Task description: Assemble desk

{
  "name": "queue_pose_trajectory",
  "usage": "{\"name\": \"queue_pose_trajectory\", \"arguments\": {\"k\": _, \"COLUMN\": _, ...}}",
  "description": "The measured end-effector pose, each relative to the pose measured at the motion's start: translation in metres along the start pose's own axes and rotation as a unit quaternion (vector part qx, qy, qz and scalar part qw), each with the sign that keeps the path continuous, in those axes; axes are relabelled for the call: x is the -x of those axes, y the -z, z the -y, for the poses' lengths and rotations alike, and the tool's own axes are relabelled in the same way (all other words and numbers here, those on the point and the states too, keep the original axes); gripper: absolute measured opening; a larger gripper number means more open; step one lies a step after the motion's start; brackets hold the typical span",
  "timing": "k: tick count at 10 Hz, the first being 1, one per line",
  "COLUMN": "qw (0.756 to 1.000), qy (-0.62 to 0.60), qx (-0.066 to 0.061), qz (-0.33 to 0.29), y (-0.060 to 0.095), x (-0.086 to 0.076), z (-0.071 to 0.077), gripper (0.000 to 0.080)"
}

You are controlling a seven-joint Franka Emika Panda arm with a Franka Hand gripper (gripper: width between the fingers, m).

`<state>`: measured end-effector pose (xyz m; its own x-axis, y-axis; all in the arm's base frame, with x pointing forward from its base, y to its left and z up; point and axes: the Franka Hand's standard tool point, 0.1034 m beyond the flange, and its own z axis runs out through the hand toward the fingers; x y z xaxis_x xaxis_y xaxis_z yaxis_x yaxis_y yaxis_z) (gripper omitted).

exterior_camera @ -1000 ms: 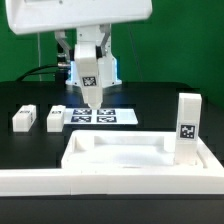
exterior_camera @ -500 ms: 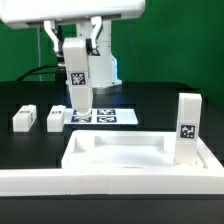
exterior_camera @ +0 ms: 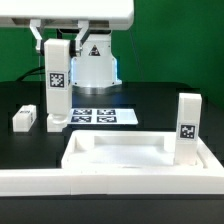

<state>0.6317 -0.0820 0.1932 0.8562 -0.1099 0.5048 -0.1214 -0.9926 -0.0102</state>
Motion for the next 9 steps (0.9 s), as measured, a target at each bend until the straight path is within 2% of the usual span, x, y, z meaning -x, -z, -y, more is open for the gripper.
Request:
{"name": "queue_pose_trajectory", "arguments": {"k": 2, "qw": 1.0, "qy": -0.004, "qx": -0.002, "qz": 0.003, "y": -0.009, "x": -0.011, "z": 0.0, "gripper": 0.029}}
{"name": "queue_pose_trajectory", "arguments": {"k": 3, "qw": 1.0, "qy": -0.024, "qx": 0.003, "qz": -0.01, "y": -0.017, "x": -0.01, "z": 0.011, "gripper": 0.029}}
{"name": "queue_pose_trajectory", "arguments": {"k": 4, "qw": 1.0, "qy": -0.022, "qx": 0.001, "qz": -0.006, "y": -0.024, "x": -0.005, "z": 0.02, "gripper": 0.029}}
{"name": "queue_pose_trajectory", "arguments": {"k": 5, "qw": 1.0, "qy": -0.022, "qx": 0.002, "qz": -0.004, "y": -0.027, "x": -0.001, "z": 0.023, "gripper": 0.029}}
{"name": "queue_pose_trajectory", "arguments": {"k": 9, "qw": 1.0, "qy": -0.019, "qx": 0.013, "qz": 0.002, "y": -0.035, "x": 0.027, "z": 0.018, "gripper": 0.029}}
